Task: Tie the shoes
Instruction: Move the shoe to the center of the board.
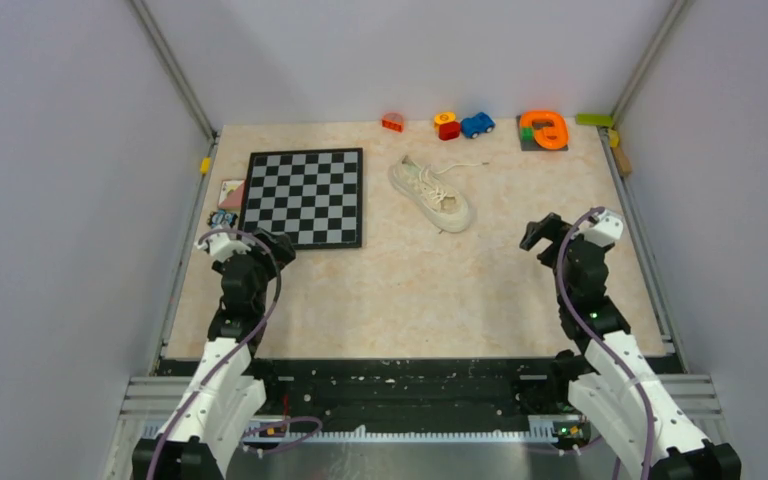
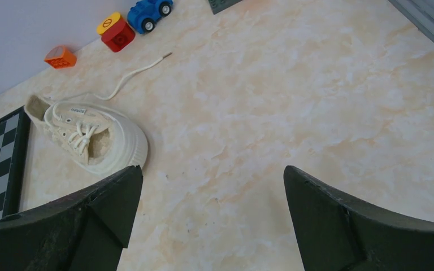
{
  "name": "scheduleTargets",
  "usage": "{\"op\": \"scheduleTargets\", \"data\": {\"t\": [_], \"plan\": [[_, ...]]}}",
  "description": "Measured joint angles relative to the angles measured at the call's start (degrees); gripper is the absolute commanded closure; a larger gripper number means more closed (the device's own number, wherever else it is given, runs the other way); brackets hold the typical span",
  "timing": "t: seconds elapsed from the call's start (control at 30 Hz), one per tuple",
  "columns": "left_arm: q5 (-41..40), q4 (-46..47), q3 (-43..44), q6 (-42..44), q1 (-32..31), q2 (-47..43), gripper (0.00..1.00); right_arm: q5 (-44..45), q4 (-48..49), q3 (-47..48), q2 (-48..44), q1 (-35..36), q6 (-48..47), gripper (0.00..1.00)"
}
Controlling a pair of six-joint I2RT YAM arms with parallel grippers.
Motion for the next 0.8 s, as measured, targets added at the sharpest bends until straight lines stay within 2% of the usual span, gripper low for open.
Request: {"op": "scheduleTargets", "data": {"t": [0.2, 0.37, 0.53, 0.73, 0.8], "plan": [[0.3, 0.6, -0.2, -0.3, 0.0, -0.2, 0.02, -0.3, 1.2, -0.3, 0.1, 0.0, 0.1, 0.01], [7.6, 5.0, -2.1, 0.9, 0.0, 0.2, 0.03, -7.0, 5.4, -1.5, 2.8, 0.0, -0.5, 0.01], [14.9, 8.8, -2.2, 1.4, 0.0, 4.3, 0.06, -14.8, 5.2, 3.7, 14.7, 0.0, -1.7, 0.01], [22.9, 10.3, -1.8, 1.7, 0.0, 8.8, 0.07, -22.5, 5.6, 17.8, 31.6, 0.7, -1.4, 0.01], [25.6, 11.4, -1.7, 1.7, 0.0, 10.0, 0.08, -22.3, 4.5, 24.2, 37.8, 2.0, -1.7, 0.05]]}}
